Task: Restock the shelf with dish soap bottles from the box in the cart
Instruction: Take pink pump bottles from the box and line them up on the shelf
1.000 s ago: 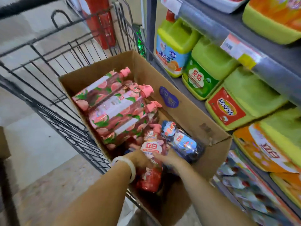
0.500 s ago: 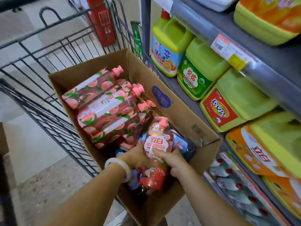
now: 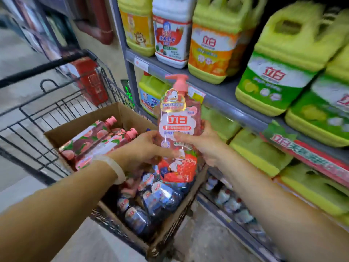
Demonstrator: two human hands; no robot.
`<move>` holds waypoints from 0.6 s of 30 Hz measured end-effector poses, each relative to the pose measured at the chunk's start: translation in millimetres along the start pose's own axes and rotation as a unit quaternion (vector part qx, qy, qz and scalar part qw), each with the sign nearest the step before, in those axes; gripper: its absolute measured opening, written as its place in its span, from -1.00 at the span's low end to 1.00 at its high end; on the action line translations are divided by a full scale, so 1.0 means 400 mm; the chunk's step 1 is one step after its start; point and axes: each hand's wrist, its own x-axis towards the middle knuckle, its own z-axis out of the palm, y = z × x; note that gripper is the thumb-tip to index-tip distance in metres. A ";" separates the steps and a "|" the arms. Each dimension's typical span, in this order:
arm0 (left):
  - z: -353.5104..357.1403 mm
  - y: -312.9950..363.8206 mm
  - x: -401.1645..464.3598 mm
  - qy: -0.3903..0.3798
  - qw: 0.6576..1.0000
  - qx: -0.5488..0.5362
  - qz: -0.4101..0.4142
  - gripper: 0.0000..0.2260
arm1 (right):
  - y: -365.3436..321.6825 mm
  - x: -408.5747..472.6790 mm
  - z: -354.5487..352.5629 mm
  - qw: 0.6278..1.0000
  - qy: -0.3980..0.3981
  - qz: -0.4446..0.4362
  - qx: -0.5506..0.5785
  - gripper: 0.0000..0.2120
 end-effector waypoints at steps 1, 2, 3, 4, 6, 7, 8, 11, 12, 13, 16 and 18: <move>0.016 0.027 -0.026 -0.011 1.000 0.012 0.020 -0.16 | -0.030 -0.042 -0.009 1.000 0.011 -0.021 0.000 -0.05; 0.032 0.048 -0.048 -0.021 0.999 0.022 0.040 -0.19 | -0.053 -0.083 -0.021 0.999 0.018 -0.040 0.001 0.00; 0.052 0.070 -0.076 -0.031 0.997 0.035 0.055 -0.25 | -0.081 -0.135 -0.031 0.998 0.028 -0.052 0.001 -0.01; 0.075 0.088 -0.107 -0.044 0.995 0.047 0.071 -0.33 | -0.101 -0.185 -0.046 0.997 0.037 -0.060 -0.001 -0.09; 0.126 0.121 -0.176 -0.063 0.991 0.069 0.096 -0.37 | -0.133 -0.287 -0.078 0.996 0.060 -0.073 -0.005 -0.28; 0.153 0.134 -0.207 -0.073 0.989 0.076 0.105 -0.36 | -0.146 -0.341 -0.096 0.994 0.073 -0.079 -0.006 -0.32; 0.181 0.144 -0.236 -0.084 0.987 0.077 0.112 -0.34 | -0.155 -0.391 -0.114 0.992 0.087 -0.087 -0.011 -0.32; 0.285 0.169 -0.322 -0.116 0.980 0.094 0.131 -0.28 | -0.177 -0.546 -0.171 0.987 0.125 -0.094 -0.028 -0.36; 0.324 0.178 -0.348 -0.126 0.977 0.102 0.137 -0.29 | -0.184 -0.598 -0.192 0.985 0.139 -0.098 -0.034 -0.45; 0.363 0.188 -0.372 -0.135 0.974 0.111 0.145 -0.34 | -0.188 -0.648 -0.216 0.983 0.150 -0.104 -0.033 -0.53; 0.496 0.225 -0.443 -0.171 0.961 0.136 0.172 -0.41 | -0.199 -0.803 -0.295 0.972 0.194 -0.128 -0.024 -0.69; 0.595 0.250 -0.489 -0.206 0.948 0.147 0.193 -0.48 | -0.203 -0.908 -0.354 0.960 0.235 -0.151 -0.016 -0.77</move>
